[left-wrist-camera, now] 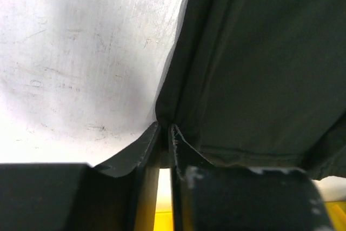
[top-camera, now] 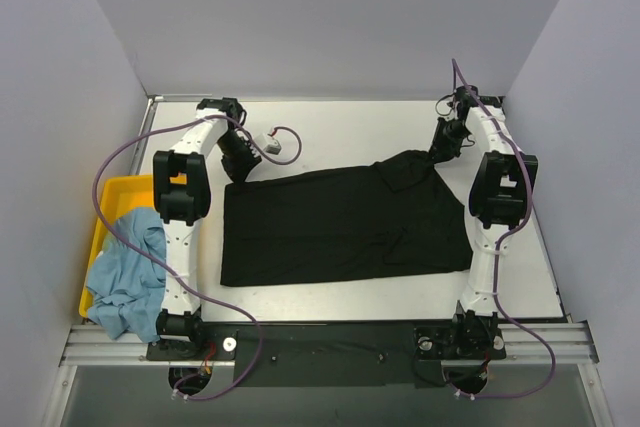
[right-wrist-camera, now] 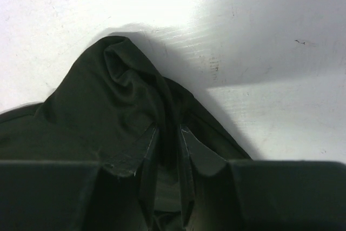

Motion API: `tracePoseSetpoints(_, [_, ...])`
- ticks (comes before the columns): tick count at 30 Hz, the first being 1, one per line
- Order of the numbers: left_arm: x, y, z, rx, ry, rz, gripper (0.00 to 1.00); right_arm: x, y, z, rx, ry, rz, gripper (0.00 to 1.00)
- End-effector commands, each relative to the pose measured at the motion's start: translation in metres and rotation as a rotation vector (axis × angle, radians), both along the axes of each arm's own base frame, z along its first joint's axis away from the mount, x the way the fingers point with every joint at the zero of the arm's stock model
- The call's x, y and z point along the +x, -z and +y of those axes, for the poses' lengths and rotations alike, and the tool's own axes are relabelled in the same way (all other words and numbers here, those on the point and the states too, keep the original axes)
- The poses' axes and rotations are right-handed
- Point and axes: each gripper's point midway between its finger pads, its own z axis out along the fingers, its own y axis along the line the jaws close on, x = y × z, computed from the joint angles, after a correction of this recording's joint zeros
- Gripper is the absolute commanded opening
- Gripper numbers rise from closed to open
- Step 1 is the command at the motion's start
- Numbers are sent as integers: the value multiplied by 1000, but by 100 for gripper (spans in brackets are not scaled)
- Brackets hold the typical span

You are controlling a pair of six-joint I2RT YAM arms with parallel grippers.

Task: Fold and stack the t-shirts
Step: Move the tshirt to the center of the board

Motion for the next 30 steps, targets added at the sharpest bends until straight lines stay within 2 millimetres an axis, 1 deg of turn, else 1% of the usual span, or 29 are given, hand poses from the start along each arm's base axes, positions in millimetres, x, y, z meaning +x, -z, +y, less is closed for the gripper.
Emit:
tracePoseSetpoints(1, [-1, -12, -1, 12, 18, -24, 17, -7, -20, 4, -13, -17, -3, 15])
tracePoseSetpoints(2, [0, -14, -3, 7, 18, -28, 13, -8, -22, 4, -14, -18, -4, 14])
tracePoseSetpoints(4, [1, -20, -6, -8, 13, -39, 12, -10, -22, 3, -24, -21, -1, 15])
tracePoseSetpoints(5, [3, -24, -8, -13, 9, -52, 14, -11, -20, 2, -29, -23, 3, 16])
tracePoseSetpoints(6, [4, -25, -9, -20, 10, -54, 17, -12, -18, 1, -35, -24, 11, 21])
tracePoseSetpoints(7, [6, -29, -10, -22, 8, -68, 23, -14, -17, 0, -39, -21, 17, 22])
tracePoseSetpoints(9, [8, -31, -10, -17, 3, -78, 29, -16, -15, 1, -38, -25, 26, 24])
tracePoseSetpoints(11, [9, -31, -7, -2, 3, -80, 31, -19, -13, 3, -29, -27, 35, 23])
tracePoseSetpoints(13, [9, -29, -2, 27, 2, -83, 31, -21, -12, 5, -25, -33, 42, 19])
tracePoseSetpoints(14, [10, -27, -1, 39, -1, -85, 31, -22, -10, 6, -26, -34, 47, 12])
tracePoseSetpoints(15, [10, -28, 1, 49, -2, -88, 31, -23, -11, 6, -27, -35, 47, 8])
tracePoseSetpoints(16, [10, -28, 1, 54, 3, -87, 30, -24, -10, 7, -26, -34, 52, 0])
tracePoseSetpoints(20, [14, -41, 2, 49, 3, -130, 31, -26, -15, 0, -57, -22, 51, 0])
tracePoseSetpoints(23, [13, -43, 1, 48, 18, -130, 34, -26, -20, -2, -65, -22, 42, 0])
tracePoseSetpoints(26, [1, -47, -1, 29, 42, -86, 41, -27, -21, -2, -59, -24, 44, 0])
tracePoseSetpoints(28, [-8, -50, -6, -5, 59, -52, 43, -27, -21, -2, -60, -25, 44, 0])
tracePoseSetpoints(30, [-15, -48, -11, -22, 75, -34, 43, -27, -22, -2, -60, -25, 43, 0])
